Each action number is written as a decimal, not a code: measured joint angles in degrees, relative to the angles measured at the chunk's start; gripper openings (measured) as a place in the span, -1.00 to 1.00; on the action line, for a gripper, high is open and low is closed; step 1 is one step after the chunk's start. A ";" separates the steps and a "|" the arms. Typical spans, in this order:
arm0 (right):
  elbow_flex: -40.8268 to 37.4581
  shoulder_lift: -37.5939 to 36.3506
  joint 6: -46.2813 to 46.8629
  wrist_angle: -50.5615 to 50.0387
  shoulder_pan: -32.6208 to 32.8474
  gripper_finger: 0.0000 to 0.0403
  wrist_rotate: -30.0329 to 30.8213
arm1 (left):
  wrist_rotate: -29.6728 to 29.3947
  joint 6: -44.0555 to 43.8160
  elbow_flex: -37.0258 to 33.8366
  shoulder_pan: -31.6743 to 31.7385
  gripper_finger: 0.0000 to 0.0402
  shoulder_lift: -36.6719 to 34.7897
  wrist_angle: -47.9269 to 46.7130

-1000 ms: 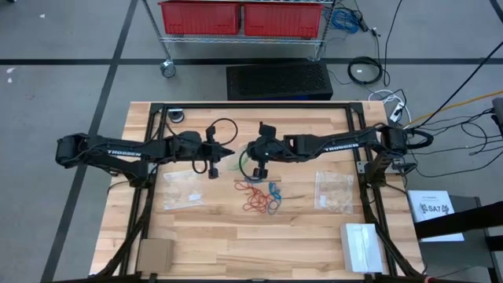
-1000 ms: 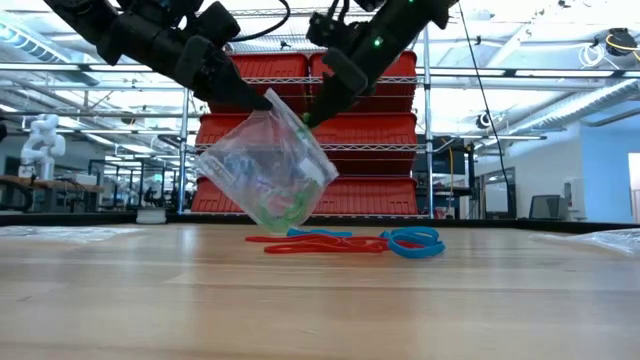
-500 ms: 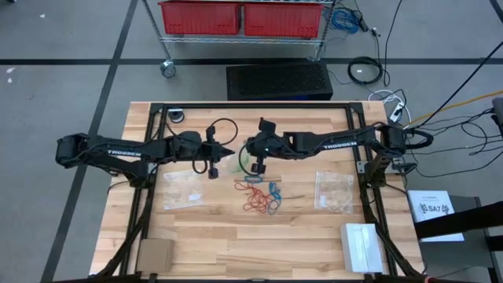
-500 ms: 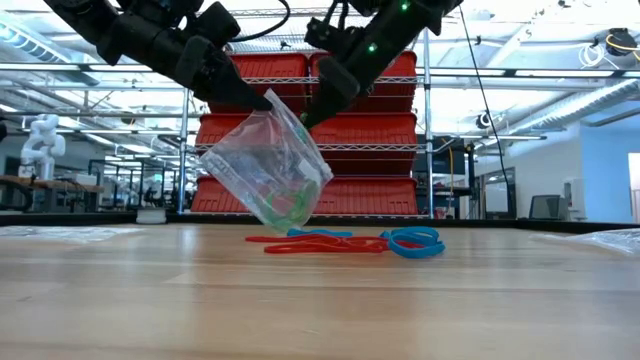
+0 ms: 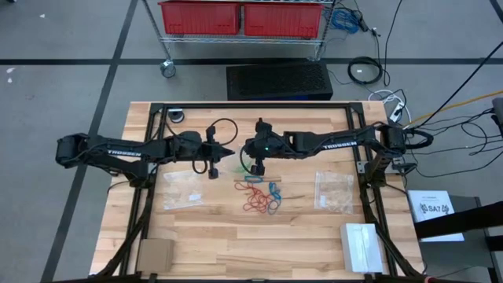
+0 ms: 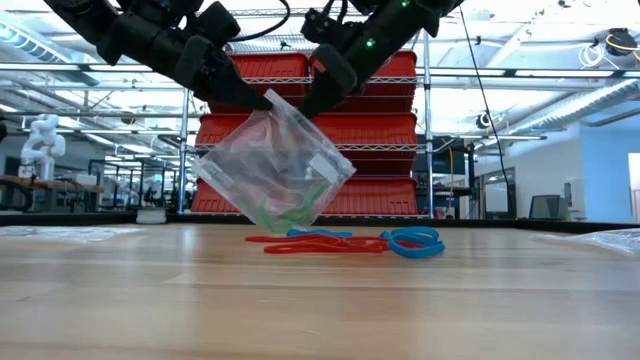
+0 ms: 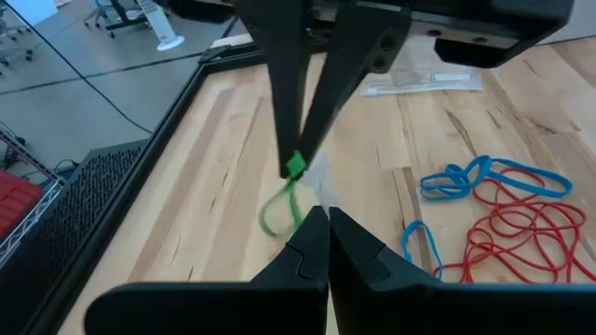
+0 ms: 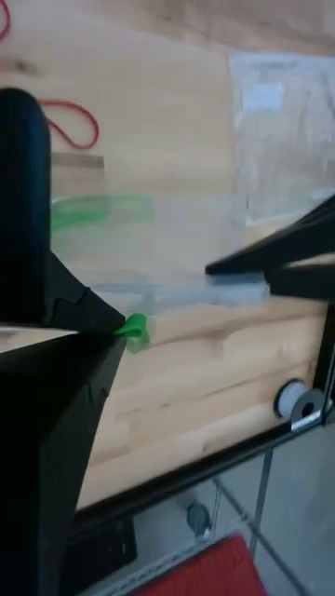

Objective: Sort rubber bands
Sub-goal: Put the green rubber band into the top transparent zip bag

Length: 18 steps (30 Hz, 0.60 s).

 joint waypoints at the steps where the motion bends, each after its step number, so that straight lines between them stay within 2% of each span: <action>1: 0.00 0.00 0.08 -0.16 -0.03 -1.00 -0.85 | 0.00 0.00 0.00 0.00 -1.00 0.00 -0.02; 6: 0.00 -0.19 0.31 -1.59 0.80 -1.00 -1.25 | 0.00 -0.02 0.00 0.00 -1.00 0.00 -0.10; 12: 0.00 -2.66 2.22 -4.64 2.35 -1.00 6.88 | -0.02 -0.02 0.00 0.00 -1.00 0.00 -0.19; 18: 0.02 -5.33 3.93 -7.07 3.53 -1.00 6.77 | -0.04 -0.04 0.00 0.02 -1.00 0.00 -0.17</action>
